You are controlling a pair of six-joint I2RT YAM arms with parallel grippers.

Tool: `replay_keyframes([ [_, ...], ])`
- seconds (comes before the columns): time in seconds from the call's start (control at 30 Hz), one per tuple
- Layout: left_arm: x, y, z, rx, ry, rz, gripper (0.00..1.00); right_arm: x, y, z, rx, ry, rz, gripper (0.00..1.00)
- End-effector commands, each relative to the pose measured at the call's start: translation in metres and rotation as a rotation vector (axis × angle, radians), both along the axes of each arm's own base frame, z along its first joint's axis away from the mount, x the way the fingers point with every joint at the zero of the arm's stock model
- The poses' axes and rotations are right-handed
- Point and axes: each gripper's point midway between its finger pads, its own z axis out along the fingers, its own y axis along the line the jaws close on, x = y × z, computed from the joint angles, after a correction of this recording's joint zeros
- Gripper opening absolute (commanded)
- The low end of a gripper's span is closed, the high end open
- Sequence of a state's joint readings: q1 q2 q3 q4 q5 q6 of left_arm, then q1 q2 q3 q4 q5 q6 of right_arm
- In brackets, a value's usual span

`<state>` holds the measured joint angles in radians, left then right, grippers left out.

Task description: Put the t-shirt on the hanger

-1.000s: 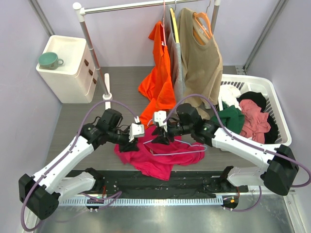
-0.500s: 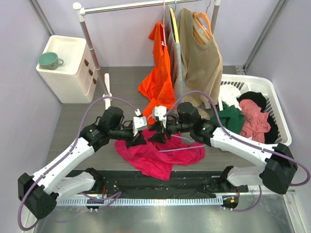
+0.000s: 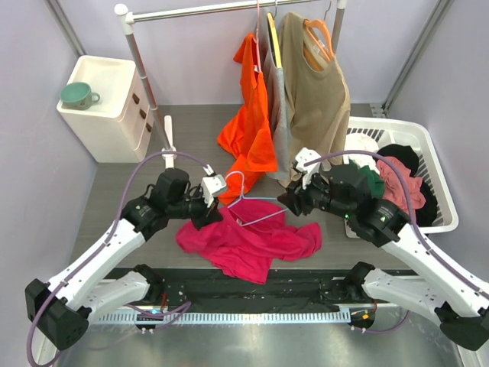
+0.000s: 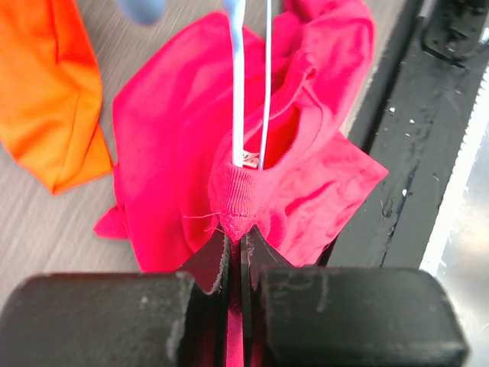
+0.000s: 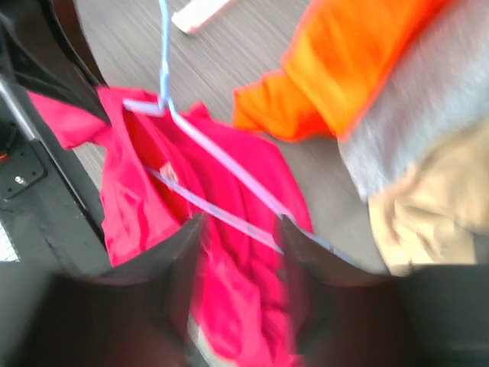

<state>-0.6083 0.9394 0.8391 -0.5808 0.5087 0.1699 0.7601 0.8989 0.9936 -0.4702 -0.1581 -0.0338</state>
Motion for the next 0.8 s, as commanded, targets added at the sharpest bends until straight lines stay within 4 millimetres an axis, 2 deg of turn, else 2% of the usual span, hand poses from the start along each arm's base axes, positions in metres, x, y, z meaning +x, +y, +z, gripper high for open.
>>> replay_keyframes([
  [0.0, 0.025, -0.004, 0.022, -0.040, -0.026, 0.117, 0.00, -0.001, -0.035, -0.056, -0.199, 0.100, -0.120, 0.38],
  [0.07, 0.028, -0.005, 0.023, -0.047, -0.009, 0.148, 0.00, 0.000, -0.038, -0.070, -0.244, 0.083, -0.106, 0.35],
  [0.1, 0.030, -0.005, 0.021, -0.043, 0.001, 0.163, 0.00, 0.000, -0.039, -0.077, -0.264, 0.081, -0.096, 0.37],
  [0.13, 0.031, -0.005, 0.021, -0.046, 0.010, 0.172, 0.00, 0.001, -0.040, -0.090, -0.306, 0.063, -0.072, 0.49],
  [0.2, 0.032, -0.006, 0.020, -0.047, 0.028, 0.191, 0.00, 0.007, -0.043, -0.099, -0.336, 0.045, -0.090, 0.55],
  [0.27, 0.034, -0.004, 0.019, -0.050, 0.048, 0.229, 0.00, 0.012, -0.034, -0.102, -0.310, 0.015, -0.067, 0.57],
  [0.33, 0.036, -0.002, 0.017, -0.041, 0.058, 0.256, 0.00, 0.009, -0.015, -0.102, -0.261, 0.012, -0.008, 0.63],
  [0.4, 0.037, -0.002, 0.017, -0.054, 0.085, 0.277, 0.00, 0.001, -0.001, -0.106, -0.243, 0.025, 0.036, 0.65],
  [0.47, 0.037, -0.002, 0.018, -0.066, 0.100, 0.286, 0.00, -0.003, 0.008, -0.115, -0.241, 0.030, 0.041, 0.72],
  [0.5, 0.038, -0.003, 0.018, -0.075, 0.108, 0.294, 0.00, -0.005, 0.016, -0.113, -0.219, 0.013, 0.054, 0.73],
  [0.53, 0.039, -0.003, 0.018, -0.082, 0.109, 0.299, 0.00, -0.008, 0.017, -0.121, -0.223, 0.019, 0.063, 0.75],
  [0.6, 0.039, -0.003, 0.018, -0.089, 0.114, 0.304, 0.00, -0.007, 0.025, -0.119, -0.197, -0.015, 0.064, 0.77],
  [0.63, 0.040, -0.003, 0.018, -0.092, 0.117, 0.308, 0.00, -0.004, 0.022, -0.128, -0.221, -0.018, 0.037, 0.77],
  [0.73, 0.040, -0.002, 0.020, -0.103, 0.121, 0.317, 0.00, 0.005, 0.023, -0.137, -0.244, -0.043, 0.009, 0.77],
  [0.77, 0.039, -0.002, 0.022, -0.111, 0.124, 0.314, 0.00, 0.009, 0.023, -0.146, -0.272, -0.032, -0.004, 0.75],
])
